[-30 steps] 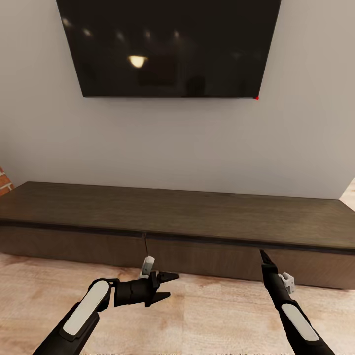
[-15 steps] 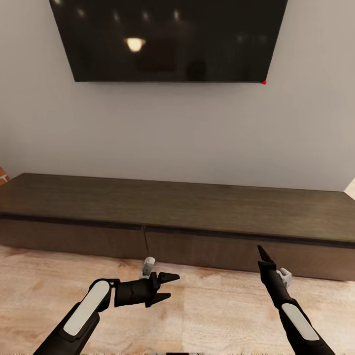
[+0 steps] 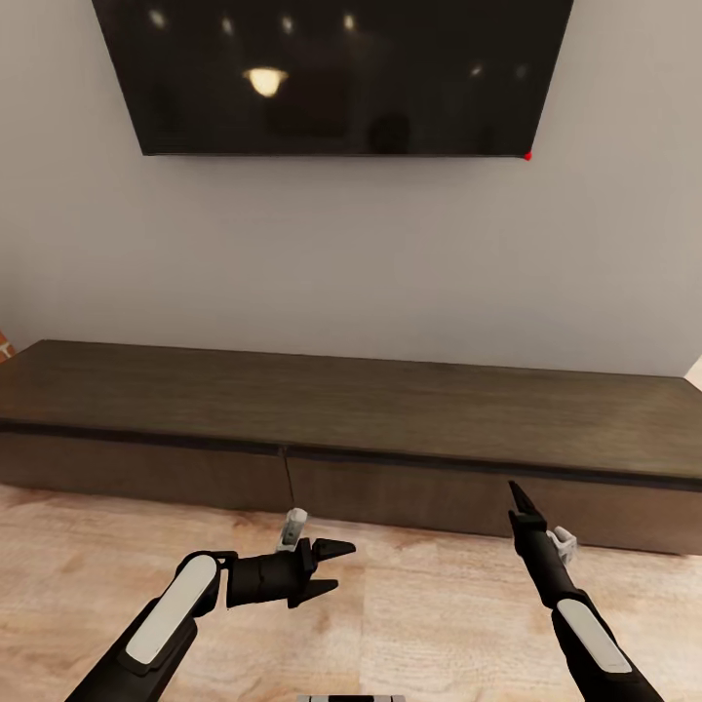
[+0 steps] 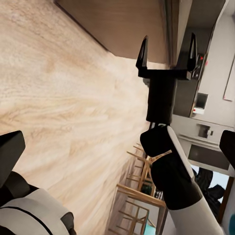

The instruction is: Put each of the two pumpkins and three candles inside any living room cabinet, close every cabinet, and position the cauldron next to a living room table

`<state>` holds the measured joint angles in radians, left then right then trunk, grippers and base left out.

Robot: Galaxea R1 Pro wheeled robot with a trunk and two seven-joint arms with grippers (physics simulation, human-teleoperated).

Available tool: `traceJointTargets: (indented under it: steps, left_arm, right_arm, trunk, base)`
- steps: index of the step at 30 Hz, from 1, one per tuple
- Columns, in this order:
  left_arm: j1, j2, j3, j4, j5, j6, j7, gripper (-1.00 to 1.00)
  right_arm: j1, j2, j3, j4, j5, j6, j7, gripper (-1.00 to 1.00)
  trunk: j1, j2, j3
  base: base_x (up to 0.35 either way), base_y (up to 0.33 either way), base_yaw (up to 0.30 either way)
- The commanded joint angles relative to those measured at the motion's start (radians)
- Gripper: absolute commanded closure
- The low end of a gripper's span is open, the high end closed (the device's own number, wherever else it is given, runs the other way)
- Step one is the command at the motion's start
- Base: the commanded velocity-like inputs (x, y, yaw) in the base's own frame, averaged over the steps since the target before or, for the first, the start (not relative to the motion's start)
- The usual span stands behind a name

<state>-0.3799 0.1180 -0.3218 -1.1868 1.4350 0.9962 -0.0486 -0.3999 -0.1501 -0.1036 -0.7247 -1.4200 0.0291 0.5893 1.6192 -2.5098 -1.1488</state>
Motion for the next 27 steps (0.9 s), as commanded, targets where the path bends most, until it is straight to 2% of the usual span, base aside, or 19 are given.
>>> traceJointTargets:
  steps: [1, 27]
  left_arm:
    - [-0.001, 0.000, -0.002, 0.000, -0.004, 0.001, -0.005, -1.00]
    - [-0.001, 0.000, -0.002, 0.000, -0.004, 0.001, -0.005, -1.00]
  right_arm:
    - [0.000, 0.000, 0.001, 0.001, -0.010, 0.003, 0.004, -1.00]
    - [0.000, 0.000, 0.001, 0.003, -0.011, 0.003, 0.005, -1.00]
  trunk:
    - [0.000, 0.000, -0.001]
    - [0.000, 0.000, -0.001]
  base:
    - [0.214, 0.000, 0.000]
    - [0.080, 0.000, 0.000]
